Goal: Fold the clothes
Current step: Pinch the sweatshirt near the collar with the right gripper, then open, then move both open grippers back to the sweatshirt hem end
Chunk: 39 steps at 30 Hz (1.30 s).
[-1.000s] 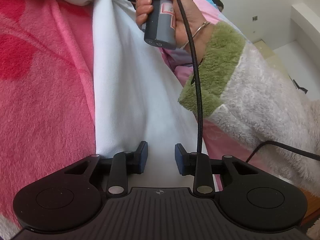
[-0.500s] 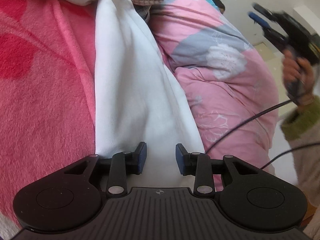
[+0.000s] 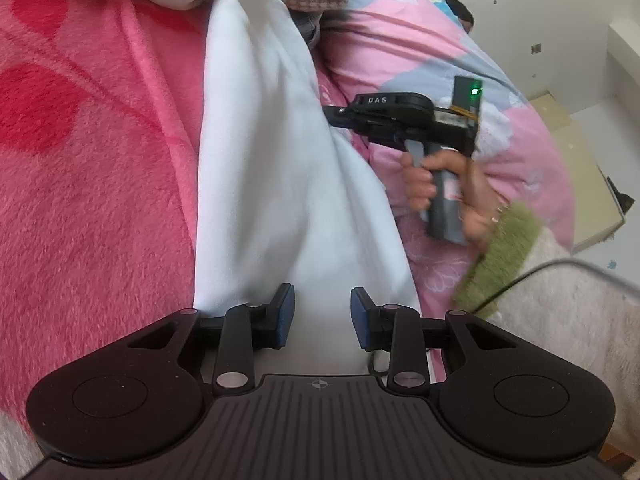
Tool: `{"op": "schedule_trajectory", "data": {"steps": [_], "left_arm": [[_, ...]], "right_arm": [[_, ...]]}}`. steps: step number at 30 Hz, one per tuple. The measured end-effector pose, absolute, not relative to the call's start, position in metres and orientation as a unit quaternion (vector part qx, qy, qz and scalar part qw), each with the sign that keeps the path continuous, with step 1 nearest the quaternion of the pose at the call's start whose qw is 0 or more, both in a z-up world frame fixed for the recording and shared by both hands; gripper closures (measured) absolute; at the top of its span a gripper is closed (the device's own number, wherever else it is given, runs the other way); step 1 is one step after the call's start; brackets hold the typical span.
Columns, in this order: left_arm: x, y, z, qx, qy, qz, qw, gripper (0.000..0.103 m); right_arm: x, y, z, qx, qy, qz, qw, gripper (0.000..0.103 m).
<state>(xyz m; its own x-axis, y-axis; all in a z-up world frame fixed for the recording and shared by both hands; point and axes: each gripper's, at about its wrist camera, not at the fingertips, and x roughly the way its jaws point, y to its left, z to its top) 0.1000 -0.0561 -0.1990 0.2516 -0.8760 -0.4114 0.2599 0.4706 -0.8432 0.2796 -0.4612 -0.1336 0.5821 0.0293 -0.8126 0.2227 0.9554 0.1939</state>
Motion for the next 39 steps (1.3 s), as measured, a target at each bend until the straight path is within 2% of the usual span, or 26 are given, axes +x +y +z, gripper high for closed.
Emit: {"op": "schedule_trajectory", "data": {"steps": [4,6,8,9,10,11,12,13,14,18,23,25,29,31,33,36,39], "left_arm": [[0.099,-0.059,-0.199,-0.326,0.465,-0.393,0.723,0.070],[0.100,-0.059,-0.201,-0.330,0.465,-0.394,0.721,0.070],[0.102,-0.059,-0.202,-0.333,0.466,-0.394,0.719,0.070],[0.103,-0.058,-0.204,-0.335,0.467,-0.393,0.717,0.070],[0.105,-0.059,-0.205,-0.338,0.468,-0.392,0.716,0.070],[0.105,-0.058,-0.205,-0.340,0.469,-0.391,0.715,0.070],[0.106,-0.058,-0.206,-0.342,0.471,-0.388,0.715,0.070],[0.106,-0.058,-0.206,-0.343,0.472,-0.385,0.715,0.070],[0.107,-0.058,-0.205,-0.344,0.472,-0.382,0.717,0.070],[0.106,-0.061,-0.199,-0.336,0.469,-0.372,0.728,0.069],[0.098,-0.058,-0.175,-0.295,0.438,-0.358,0.769,0.064],[0.094,-0.051,-0.169,-0.294,0.429,-0.360,0.775,0.063],[0.086,-0.038,-0.152,-0.292,0.412,-0.365,0.782,0.062],[0.079,-0.035,-0.145,-0.289,0.407,-0.373,0.782,0.062],[0.072,-0.036,-0.140,-0.285,0.408,-0.382,0.779,0.062],[0.057,-0.049,-0.137,-0.265,0.417,-0.400,0.772,0.061],[0.038,-0.073,-0.137,-0.221,0.422,-0.425,0.769,0.061]], "right_arm": [[0.248,-0.451,-0.098,0.141,0.466,0.069,0.871,0.087],[0.232,-0.442,-0.099,0.116,0.501,0.109,0.851,0.079],[0.220,-0.439,-0.113,0.081,0.537,0.092,0.835,0.077],[0.217,-0.442,-0.122,0.067,0.548,0.060,0.831,0.081],[0.213,-0.444,-0.132,0.053,0.559,0.028,0.827,0.090],[0.207,-0.443,-0.128,0.037,0.551,0.004,0.833,0.103],[0.200,-0.440,-0.117,0.021,0.534,-0.016,0.845,0.103],[0.193,-0.436,-0.107,0.005,0.515,-0.036,0.856,0.097],[0.186,-0.433,-0.096,-0.012,0.496,-0.056,0.866,0.087],[0.142,-0.414,-0.033,-0.091,0.415,-0.072,0.902,0.087],[0.061,-0.413,0.076,-0.121,0.314,-0.060,0.940,0.088],[0.031,-0.412,0.108,-0.133,0.323,-0.026,0.937,0.075],[-0.018,-0.403,0.137,-0.125,0.364,0.042,0.922,0.073],[-0.028,-0.402,0.127,-0.058,0.387,0.073,0.917,0.073],[-0.024,-0.395,0.092,0.020,0.422,0.090,0.902,0.073],[-0.009,-0.375,0.007,0.095,0.494,0.086,0.860,0.074],[-0.002,-0.351,-0.066,0.105,0.535,0.068,0.835,0.078]]}}
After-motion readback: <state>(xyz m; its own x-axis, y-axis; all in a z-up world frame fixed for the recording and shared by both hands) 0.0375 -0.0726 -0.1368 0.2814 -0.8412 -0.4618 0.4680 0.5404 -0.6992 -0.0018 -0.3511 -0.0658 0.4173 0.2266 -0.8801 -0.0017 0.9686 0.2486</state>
